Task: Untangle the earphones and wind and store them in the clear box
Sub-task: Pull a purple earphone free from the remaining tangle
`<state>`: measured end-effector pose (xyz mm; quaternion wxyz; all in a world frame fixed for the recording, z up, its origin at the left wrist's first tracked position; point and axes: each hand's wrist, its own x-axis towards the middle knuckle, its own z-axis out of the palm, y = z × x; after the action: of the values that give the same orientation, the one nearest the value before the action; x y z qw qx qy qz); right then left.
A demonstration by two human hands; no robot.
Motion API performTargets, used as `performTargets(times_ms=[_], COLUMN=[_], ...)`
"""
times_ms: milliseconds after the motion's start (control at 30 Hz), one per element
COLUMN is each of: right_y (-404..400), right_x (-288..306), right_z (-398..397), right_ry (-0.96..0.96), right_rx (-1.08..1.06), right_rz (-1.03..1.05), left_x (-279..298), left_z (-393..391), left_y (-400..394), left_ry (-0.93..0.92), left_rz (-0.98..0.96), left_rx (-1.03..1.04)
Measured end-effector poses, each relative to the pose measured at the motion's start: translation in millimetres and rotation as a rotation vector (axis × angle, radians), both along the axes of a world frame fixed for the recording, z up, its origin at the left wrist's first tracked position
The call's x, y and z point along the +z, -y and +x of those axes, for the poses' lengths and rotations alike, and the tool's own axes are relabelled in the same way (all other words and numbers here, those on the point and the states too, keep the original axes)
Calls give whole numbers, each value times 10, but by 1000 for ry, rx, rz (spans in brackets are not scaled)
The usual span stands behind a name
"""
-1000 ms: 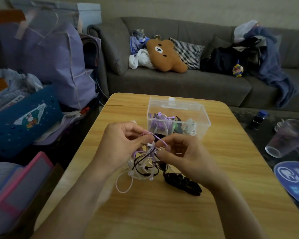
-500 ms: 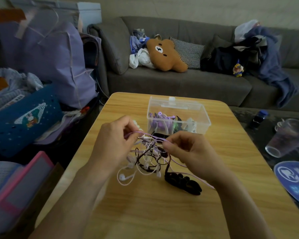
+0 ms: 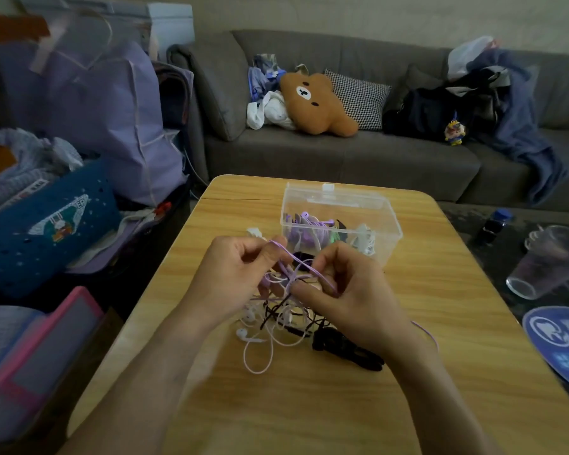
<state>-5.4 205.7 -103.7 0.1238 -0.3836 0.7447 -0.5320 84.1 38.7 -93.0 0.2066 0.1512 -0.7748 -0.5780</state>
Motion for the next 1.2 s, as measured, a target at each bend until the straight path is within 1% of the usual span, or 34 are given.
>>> performTargets(times_ms=[67, 133, 233, 367, 500, 600, 667, 767, 1000, 1133, 1200], right_y=[9, 16, 26, 20, -2, -13, 2, 32, 10, -13, 2], right_x=[13, 22, 12, -2, -7, 7, -5, -25, 15, 56, 49], right_z=[20, 50, 46, -8, -23, -23, -22, -2, 3, 17, 25], right_ry=[-41, -110, -162, -147, -92, -39, -30, -19, 59, 91, 87], right_rx=[3, 6, -65, -137, -124, -107, -98, -112, -59, -34, -80], right_rz=[15, 87, 106, 128, 137, 127, 116, 98, 79, 60, 54], left_x=[8, 14, -35, -65, -71, -89, -86, -74, -81, -80, -81], left_z=[-8, 0, -9, -21, -34, -41, -44, -33, -36, -28, -37], left_y=[-26, -81, -108, -86, -90, -81, -79, -92, -87, -127, -145], left_ry=[17, 29, 54, 81, 42, -6, -16, -23, -69, -76, -71], left_rz=[12, 10, 13, 185, 267, 166, 80, 4, -188, -212, -197], left_rx=[9, 12, -35, -75, -73, -28, -9, 19, 173, 224, 211])
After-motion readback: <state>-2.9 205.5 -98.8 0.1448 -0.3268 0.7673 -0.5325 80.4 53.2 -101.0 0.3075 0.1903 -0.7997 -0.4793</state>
